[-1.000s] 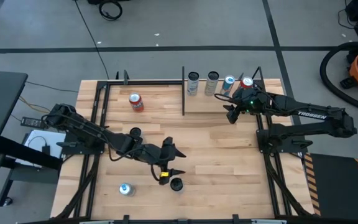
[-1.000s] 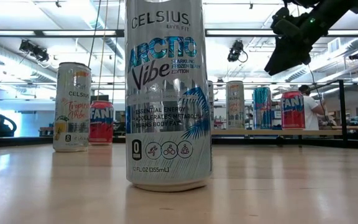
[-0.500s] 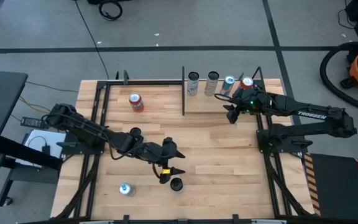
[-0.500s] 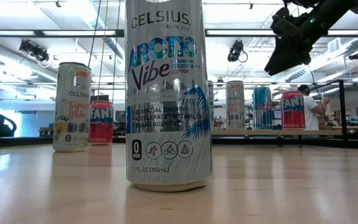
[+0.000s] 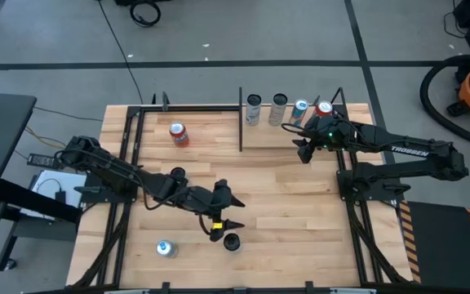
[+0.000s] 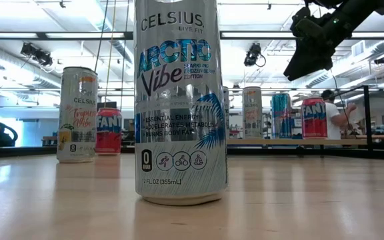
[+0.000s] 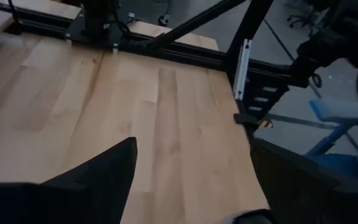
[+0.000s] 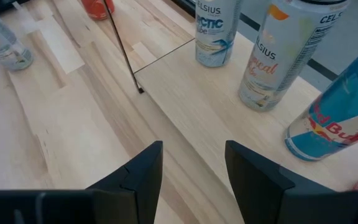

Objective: Place canned beverage on shelf
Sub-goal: Put the white blue soda can on the shelf aligned with the other blue white soda can

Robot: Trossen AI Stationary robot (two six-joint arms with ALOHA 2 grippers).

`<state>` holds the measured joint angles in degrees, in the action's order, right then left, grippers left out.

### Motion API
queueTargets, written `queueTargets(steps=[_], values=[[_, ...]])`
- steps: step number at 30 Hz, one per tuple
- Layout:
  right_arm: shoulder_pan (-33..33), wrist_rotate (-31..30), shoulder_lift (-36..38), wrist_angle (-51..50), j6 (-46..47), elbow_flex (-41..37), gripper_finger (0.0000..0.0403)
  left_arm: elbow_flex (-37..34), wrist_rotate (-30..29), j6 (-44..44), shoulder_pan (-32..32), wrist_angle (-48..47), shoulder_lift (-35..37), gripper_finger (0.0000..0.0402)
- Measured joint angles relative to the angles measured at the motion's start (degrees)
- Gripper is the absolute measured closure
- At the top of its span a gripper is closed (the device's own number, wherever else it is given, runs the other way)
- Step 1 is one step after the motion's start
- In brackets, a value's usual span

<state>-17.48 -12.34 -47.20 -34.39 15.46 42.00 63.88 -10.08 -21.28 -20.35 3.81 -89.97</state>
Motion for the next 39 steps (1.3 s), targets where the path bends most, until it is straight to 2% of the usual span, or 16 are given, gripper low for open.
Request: queueTargets(steps=[4,11,13,18,25,32,39], values=[[-0.01,0.04,0.0,0.0,0.0,0.0,0.022,0.0,-0.82,3.32,0.83,2.7,0.02,0.0085],[0.0,0.15,0.02,0.0,0.0,0.02,0.022,0.0,-0.71,0.56,1.34,2.59,0.02,0.0085],[0.0,0.17,0.0,0.0,0.0,0.02,0.022,0.0,0.66,-0.89,1.44,3.22,0.02,0.0085],[-0.02,0.17,0.0,-0.01,0.0,0.02,0.022,0.01,8.32,-5.14,1.15,6.5,0.02,0.0086],[0.0,0.61,0.02,0.0,0.29,0.02,0.022,0.02,9.0,-5.01,-3.09,6.13,0.04,0.0086],[0.0,0.61,0.01,0.0,1.53,0.02,0.022,0.02,6.67,-4.85,-6.07,3.23,0.04,0.0086],[0.0,0.61,0.0,0.0,1.51,0.02,0.022,0.02,1.17,-5.36,-8.44,-0.76,0.04,0.0086]])
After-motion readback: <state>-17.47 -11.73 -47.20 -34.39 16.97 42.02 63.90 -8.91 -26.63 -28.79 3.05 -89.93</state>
